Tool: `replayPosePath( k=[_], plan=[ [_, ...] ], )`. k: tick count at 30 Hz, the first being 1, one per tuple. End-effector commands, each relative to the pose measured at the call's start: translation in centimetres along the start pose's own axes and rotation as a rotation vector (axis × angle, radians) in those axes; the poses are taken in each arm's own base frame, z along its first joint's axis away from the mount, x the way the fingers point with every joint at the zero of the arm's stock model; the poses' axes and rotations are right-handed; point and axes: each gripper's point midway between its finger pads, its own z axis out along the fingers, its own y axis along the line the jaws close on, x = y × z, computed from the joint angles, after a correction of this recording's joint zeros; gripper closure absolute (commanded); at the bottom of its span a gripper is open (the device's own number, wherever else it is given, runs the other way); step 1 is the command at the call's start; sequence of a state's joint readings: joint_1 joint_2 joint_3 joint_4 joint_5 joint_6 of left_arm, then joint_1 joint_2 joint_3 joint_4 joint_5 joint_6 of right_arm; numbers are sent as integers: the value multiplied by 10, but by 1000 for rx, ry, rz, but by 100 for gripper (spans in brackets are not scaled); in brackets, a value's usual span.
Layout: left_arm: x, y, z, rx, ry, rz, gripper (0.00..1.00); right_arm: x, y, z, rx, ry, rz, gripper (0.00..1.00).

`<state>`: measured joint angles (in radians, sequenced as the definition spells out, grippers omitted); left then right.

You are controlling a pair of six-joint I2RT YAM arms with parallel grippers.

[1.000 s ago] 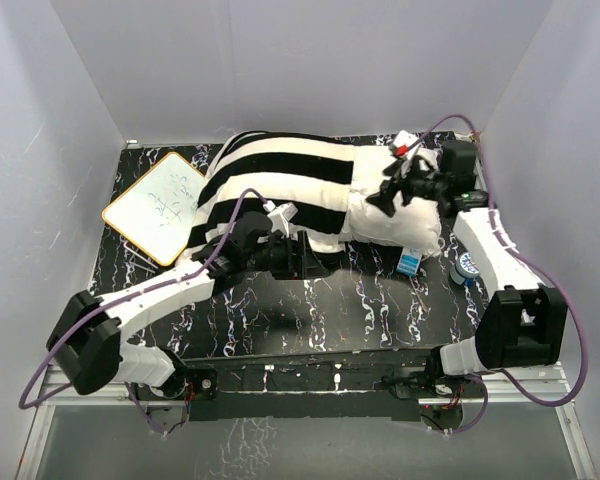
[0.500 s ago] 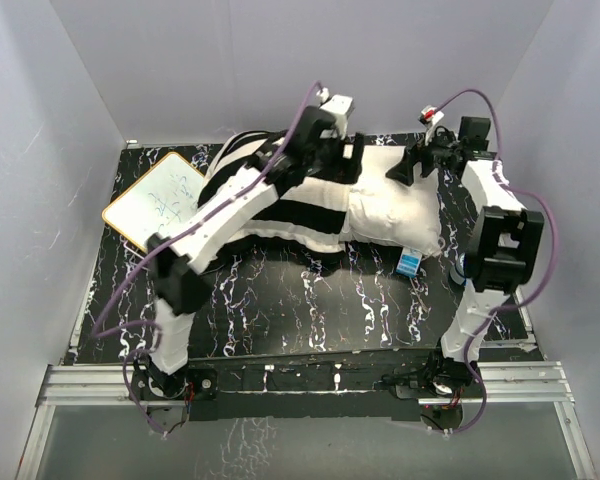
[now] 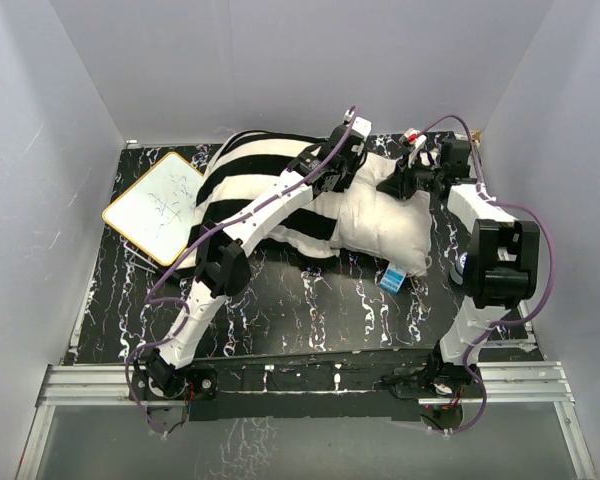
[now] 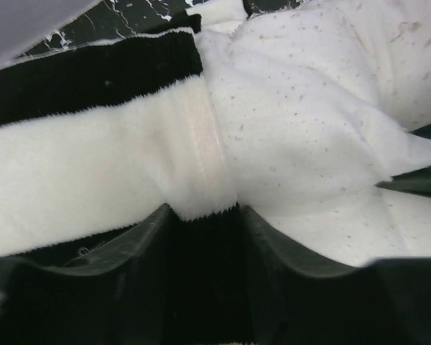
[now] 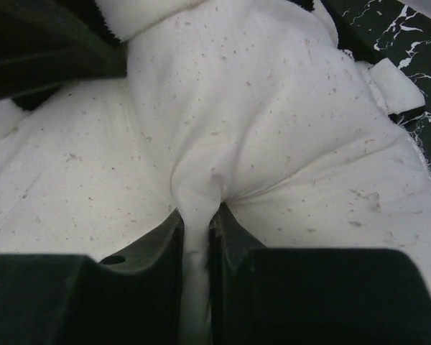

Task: Put the pillow into the pillowcase
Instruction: Stuff the pillow into the pillowcase.

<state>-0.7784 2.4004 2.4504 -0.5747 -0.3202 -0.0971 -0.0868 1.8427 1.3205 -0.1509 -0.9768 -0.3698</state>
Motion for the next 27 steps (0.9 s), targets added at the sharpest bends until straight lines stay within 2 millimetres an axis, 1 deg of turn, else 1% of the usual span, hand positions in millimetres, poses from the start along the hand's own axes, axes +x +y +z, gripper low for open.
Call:
replayPosePath(
  k=[1, 3, 5, 6, 8, 9, 11, 13, 14, 15, 16, 17, 18, 19, 20, 21, 22, 24, 25, 26, 27],
  plan=[
    [-19, 22, -19, -78, -37, 22, 75, -5, 42, 7, -74, -28, 43, 86],
    [-23, 19, -25, -51, -47, 13, 86, 3, 46, 10, -61, -20, 48, 89],
    [-31, 11, -34, 1, -65, -3, 95, 11, 51, 14, -64, -6, 64, 90],
    [-38, 5, -40, 39, -84, -17, 98, 4, 55, 11, -60, -18, 53, 91],
    [-56, -16, -56, 154, -131, -51, 100, 1, 73, 21, -99, -30, 57, 91],
    [-68, -31, -66, 238, -166, -74, 100, -4, 80, 26, -118, -47, 65, 91],
    [-101, -70, -95, 426, -266, -121, 100, -24, 95, 32, -149, -112, 82, 92],
    [-126, -116, -128, 657, -341, -183, 100, -63, 106, 31, -176, -236, 101, 92],
    [-133, -138, -143, 779, -351, -217, 100, -87, 112, 25, -194, -313, 126, 92],
    [-138, -155, -157, 878, -354, -242, 100, -112, 116, 15, -205, -397, 134, 92],
    [-135, -170, -166, 963, -329, -261, 100, -133, 120, 3, -221, -463, 171, 92],
    [-127, -179, -168, 1015, -287, -274, 100, -149, 128, -10, -254, -517, 225, 92],
    [-115, -183, -168, 1040, -240, -284, 100, -157, 134, -20, -281, -550, 241, 92],
    [-93, -187, -162, 1055, -174, -300, 100, -158, 141, -28, -300, -562, 253, 92],
    [-84, -187, -164, 1071, -176, -315, 100, -151, 145, -34, -300, -558, 269, 92],
    [-72, -183, -174, 1085, -182, -342, 100, -139, 149, -36, -291, -543, 276, 92],
    [-55, -179, -174, 1086, -172, -374, 100, -116, 152, -34, -275, -501, 287, 92],
    [-7, -171, -159, 1056, -112, -419, 100, -61, 159, -26, -254, -379, 295, 89],
    [14, -166, -151, 1040, -86, -440, 100, -33, 163, -26, -265, -315, 266, 87],
    [40, -164, -144, 1031, -58, -465, 100, -10, 164, -29, -265, -257, 220, 82],
    [65, -162, -137, 1024, -26, -491, 100, 6, 156, -34, -228, -207, 176, 72]
  ],
)
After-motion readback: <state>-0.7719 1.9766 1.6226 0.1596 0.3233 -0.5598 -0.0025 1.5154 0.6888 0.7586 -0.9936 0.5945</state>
